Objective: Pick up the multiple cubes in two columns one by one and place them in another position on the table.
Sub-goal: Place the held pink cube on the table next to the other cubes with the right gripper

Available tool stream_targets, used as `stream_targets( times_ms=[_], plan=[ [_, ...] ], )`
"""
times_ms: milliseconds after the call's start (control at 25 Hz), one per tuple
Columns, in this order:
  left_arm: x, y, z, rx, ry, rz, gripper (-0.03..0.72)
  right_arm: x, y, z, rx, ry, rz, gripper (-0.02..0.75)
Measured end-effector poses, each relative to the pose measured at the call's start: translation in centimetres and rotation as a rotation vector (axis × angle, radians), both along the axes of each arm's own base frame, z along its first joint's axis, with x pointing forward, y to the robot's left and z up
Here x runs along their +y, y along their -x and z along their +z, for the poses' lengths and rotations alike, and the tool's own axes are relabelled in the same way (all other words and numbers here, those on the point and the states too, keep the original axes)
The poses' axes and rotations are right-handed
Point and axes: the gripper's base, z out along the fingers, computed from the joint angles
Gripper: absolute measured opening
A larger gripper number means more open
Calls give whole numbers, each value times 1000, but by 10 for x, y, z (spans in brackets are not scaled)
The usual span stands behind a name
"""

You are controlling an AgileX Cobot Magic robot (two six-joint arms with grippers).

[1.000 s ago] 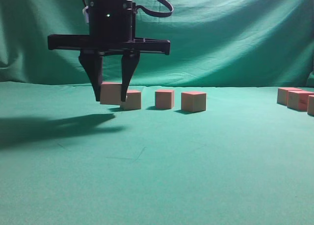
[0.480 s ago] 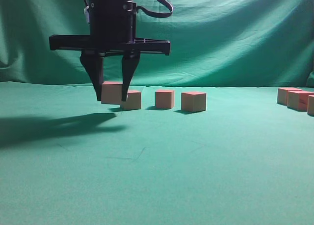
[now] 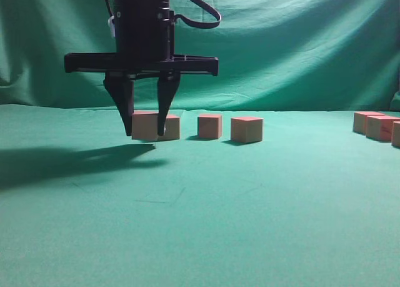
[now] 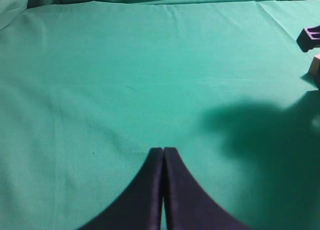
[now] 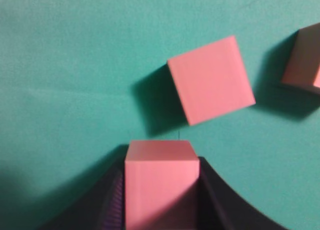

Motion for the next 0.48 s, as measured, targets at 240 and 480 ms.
stream_targets(
  times_ms=[240,480],
  plan=[
    [0,0,0,0,0,0,0,2,1,0,-7,-8,6,259],
    [0,0,0,0,0,0,0,3,2,0,-7,-8,8,259]
  ],
)
